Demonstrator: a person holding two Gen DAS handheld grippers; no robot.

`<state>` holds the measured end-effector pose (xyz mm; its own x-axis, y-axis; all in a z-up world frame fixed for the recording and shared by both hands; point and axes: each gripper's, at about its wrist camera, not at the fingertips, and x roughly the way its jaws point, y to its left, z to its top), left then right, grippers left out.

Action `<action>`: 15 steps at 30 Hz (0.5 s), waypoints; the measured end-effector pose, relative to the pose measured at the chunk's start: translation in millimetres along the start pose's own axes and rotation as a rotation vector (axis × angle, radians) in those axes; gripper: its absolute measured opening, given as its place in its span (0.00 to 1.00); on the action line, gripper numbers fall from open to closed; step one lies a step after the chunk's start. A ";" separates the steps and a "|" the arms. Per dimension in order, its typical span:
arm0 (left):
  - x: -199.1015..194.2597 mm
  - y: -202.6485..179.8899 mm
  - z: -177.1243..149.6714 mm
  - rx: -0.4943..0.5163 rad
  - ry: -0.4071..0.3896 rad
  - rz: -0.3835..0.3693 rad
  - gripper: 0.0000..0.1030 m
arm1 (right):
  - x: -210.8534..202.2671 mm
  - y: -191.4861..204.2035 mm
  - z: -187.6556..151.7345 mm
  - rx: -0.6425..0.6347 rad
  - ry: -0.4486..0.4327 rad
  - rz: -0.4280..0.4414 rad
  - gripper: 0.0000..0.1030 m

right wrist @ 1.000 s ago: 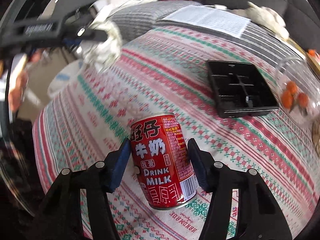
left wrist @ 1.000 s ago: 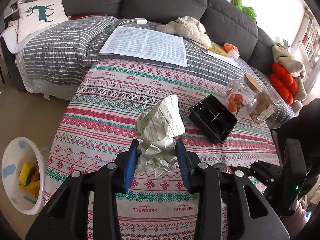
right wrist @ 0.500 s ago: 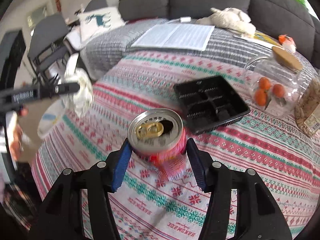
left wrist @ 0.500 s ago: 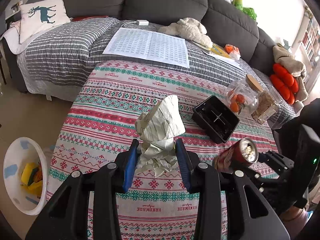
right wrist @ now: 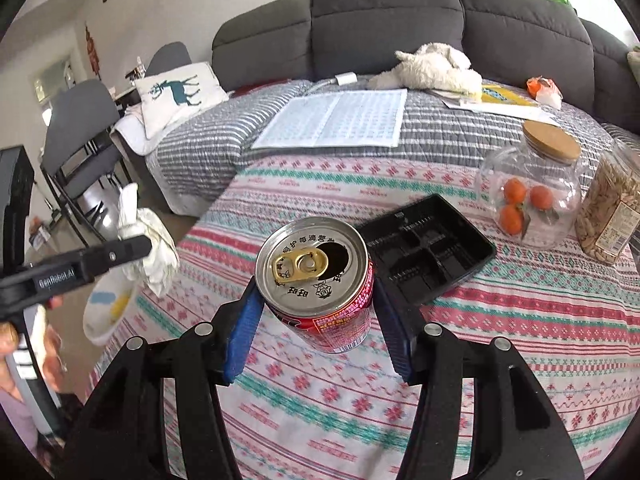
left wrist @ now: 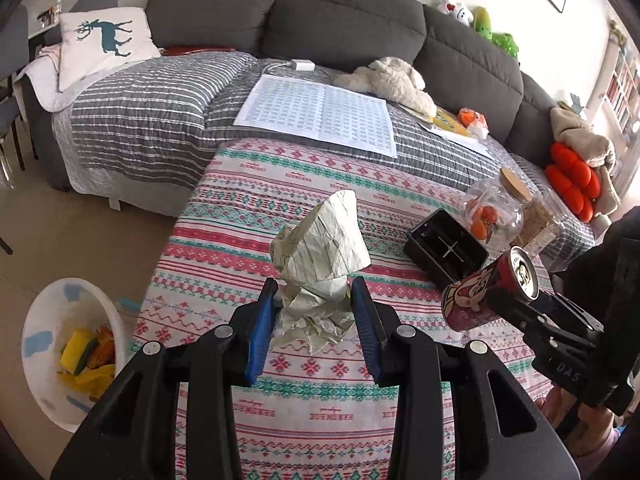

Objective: Collect trash
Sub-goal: 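Lift the paper and can and carry both toward the white bin, then open the left tool over the bin while the right tool drops the can in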

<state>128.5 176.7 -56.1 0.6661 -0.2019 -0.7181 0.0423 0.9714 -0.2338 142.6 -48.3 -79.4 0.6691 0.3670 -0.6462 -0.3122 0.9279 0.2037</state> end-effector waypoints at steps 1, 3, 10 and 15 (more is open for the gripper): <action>-1.3 2.2 -0.1 -0.003 -0.003 0.000 0.37 | 0.4 4.7 1.5 -0.002 -0.007 0.001 0.51; -6.0 10.2 -0.5 -0.012 -0.010 0.003 0.37 | 1.6 15.5 4.1 -0.012 -0.020 0.002 0.51; -23.8 45.6 -0.3 -0.067 -0.036 0.031 0.37 | 10.1 53.9 9.8 -0.043 -0.034 0.029 0.51; -39.0 83.9 -1.4 -0.141 -0.053 0.094 0.37 | 14.4 88.3 8.7 -0.094 -0.042 0.049 0.51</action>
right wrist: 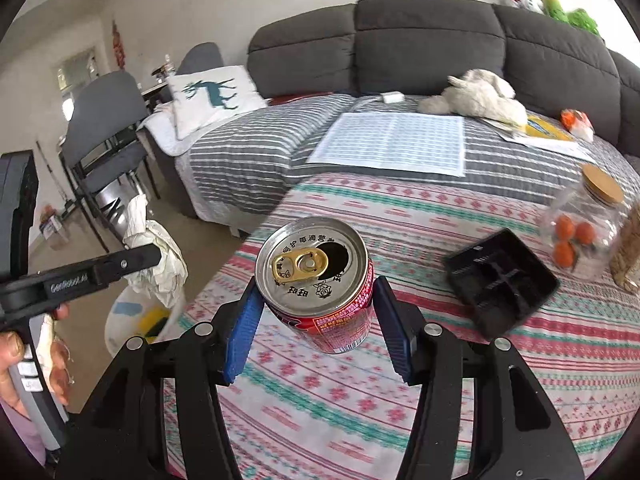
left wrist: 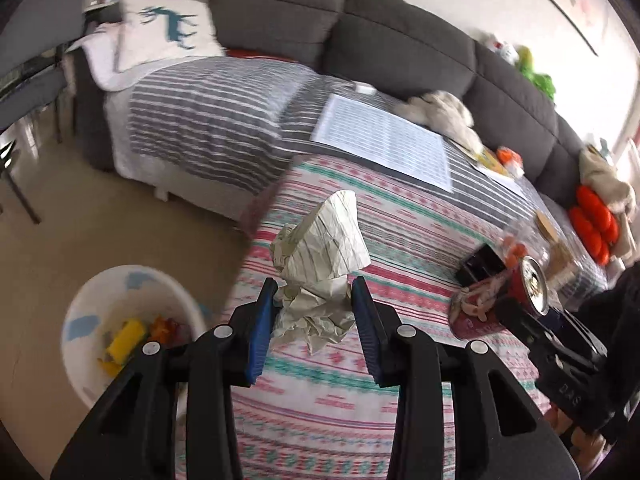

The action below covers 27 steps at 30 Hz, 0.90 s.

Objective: Collect trash
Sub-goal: 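Open the left tool over the bin while the right tool drops the can in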

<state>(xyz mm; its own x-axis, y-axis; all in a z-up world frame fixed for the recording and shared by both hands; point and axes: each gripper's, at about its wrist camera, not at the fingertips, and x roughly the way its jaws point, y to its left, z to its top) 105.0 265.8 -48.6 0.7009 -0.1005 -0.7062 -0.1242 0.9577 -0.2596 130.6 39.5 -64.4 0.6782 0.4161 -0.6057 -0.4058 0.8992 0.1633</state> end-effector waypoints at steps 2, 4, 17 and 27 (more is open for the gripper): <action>-3.7 18.6 1.7 -0.035 -0.002 0.032 0.37 | 2.4 14.2 -0.4 -0.020 -0.002 0.016 0.51; -5.8 35.8 2.2 -0.070 0.003 0.067 0.38 | 4.8 26.9 -1.4 -0.028 0.001 0.032 0.51; -12.5 148.7 -1.2 -0.324 0.082 0.200 0.44 | 35.8 101.6 -7.3 -0.038 0.039 0.139 0.51; -61.1 186.3 4.6 -0.473 -0.045 0.261 0.68 | 62.8 162.5 -2.7 -0.091 0.072 0.179 0.51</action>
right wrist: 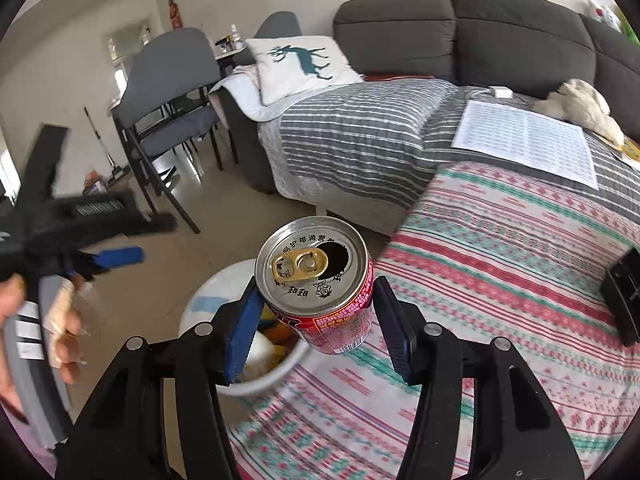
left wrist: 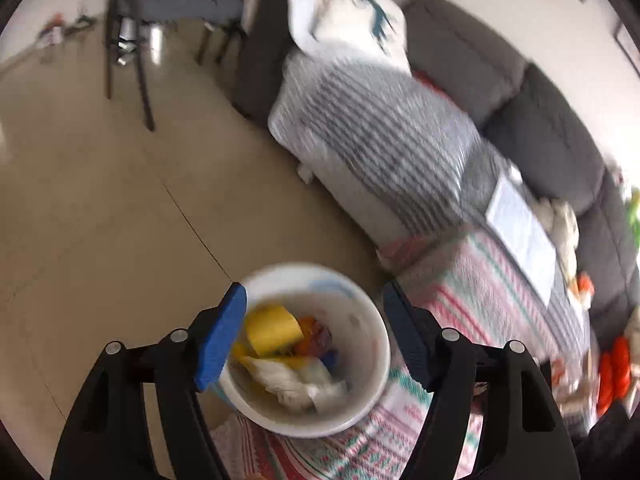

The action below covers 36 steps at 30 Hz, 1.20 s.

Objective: Collect trash
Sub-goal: 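Open the left tool over the bin while the right tool drops the can in, then move the right tool back over the table toward the black tray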

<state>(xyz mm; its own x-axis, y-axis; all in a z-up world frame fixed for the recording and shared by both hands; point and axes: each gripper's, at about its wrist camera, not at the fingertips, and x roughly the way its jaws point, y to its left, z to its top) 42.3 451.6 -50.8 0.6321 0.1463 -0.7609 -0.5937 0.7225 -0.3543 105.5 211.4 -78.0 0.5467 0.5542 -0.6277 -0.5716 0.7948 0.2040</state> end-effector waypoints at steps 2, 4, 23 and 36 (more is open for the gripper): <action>-13.7 11.2 5.4 -0.036 -0.063 0.028 0.68 | 10.2 10.7 2.4 -0.012 0.013 0.005 0.51; -25.9 22.3 10.1 -0.074 -0.118 0.050 0.71 | 21.9 23.0 3.6 -0.027 0.027 0.007 0.51; -49.8 22.3 22.9 -0.085 -0.239 0.120 0.79 | 62.1 67.8 16.7 -0.110 0.050 -0.104 0.92; -44.7 -45.3 3.2 0.073 -0.312 0.226 0.93 | 23.4 -8.3 28.3 0.032 0.034 -0.280 0.93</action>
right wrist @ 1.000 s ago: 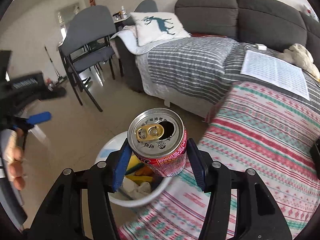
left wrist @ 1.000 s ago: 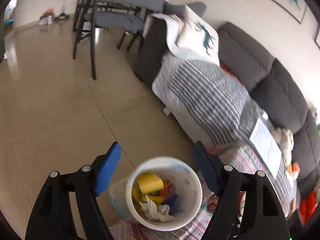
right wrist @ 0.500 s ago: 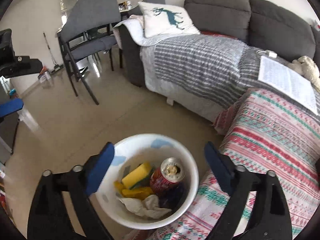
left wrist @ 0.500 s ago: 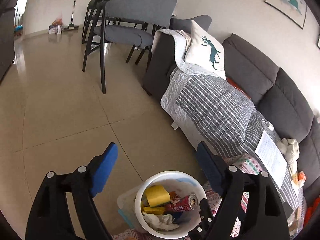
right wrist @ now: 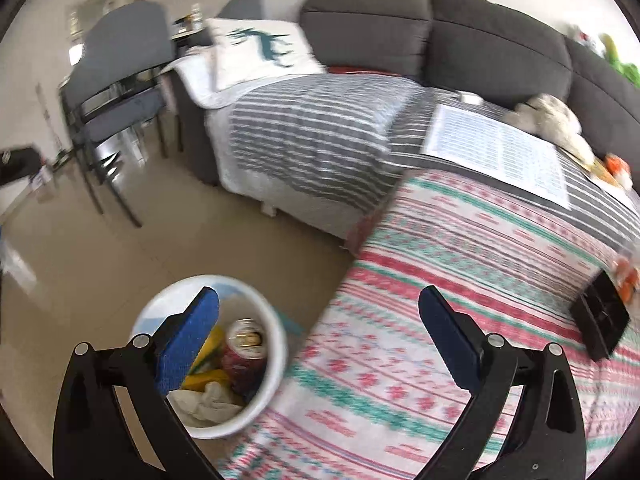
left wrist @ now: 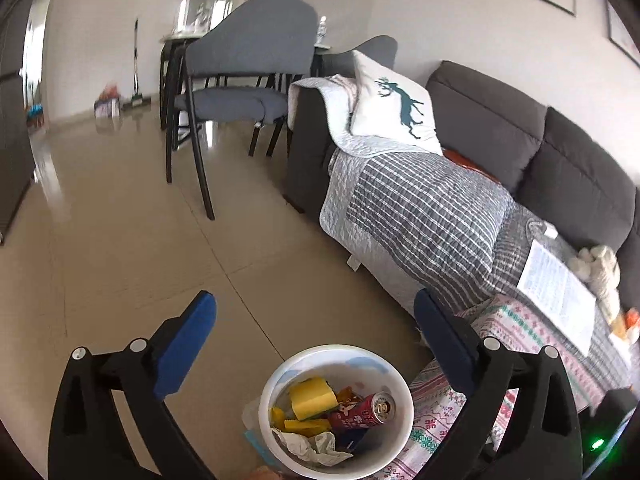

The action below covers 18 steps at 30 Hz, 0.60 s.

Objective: Collect trash
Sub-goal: 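Move the right tool back over the table toward the black tray, then grasp the black plastic tray by its rim with the right tool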

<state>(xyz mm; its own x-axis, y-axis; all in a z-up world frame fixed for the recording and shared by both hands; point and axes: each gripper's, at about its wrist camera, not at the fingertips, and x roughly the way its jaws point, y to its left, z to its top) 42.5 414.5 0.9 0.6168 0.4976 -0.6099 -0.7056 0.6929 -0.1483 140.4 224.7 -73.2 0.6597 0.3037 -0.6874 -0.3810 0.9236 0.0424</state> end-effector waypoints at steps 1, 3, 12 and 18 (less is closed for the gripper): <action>-1.4 -6.3 -1.9 0.017 -0.006 0.004 0.93 | -1.1 -6.4 -0.3 0.011 -0.001 -0.011 0.93; -4.5 -23.3 -7.7 0.060 -0.022 0.014 0.93 | -4.4 -30.3 -0.1 0.044 -0.006 -0.058 0.93; -13.8 -99.9 -39.2 0.228 -0.029 -0.046 0.93 | -8.6 -139.9 -17.3 0.159 0.021 -0.206 0.93; -13.0 -143.3 -62.4 0.307 0.002 -0.092 0.93 | -22.4 -228.1 -35.6 0.293 0.019 -0.298 0.93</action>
<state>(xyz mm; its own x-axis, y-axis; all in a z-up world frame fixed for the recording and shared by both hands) 113.9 276.1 -18.5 0.6725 0.4244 -0.6064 -0.5083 0.8603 0.0383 189.5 -1.0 -93.2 0.7000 0.0112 -0.7140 0.0273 0.9987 0.0425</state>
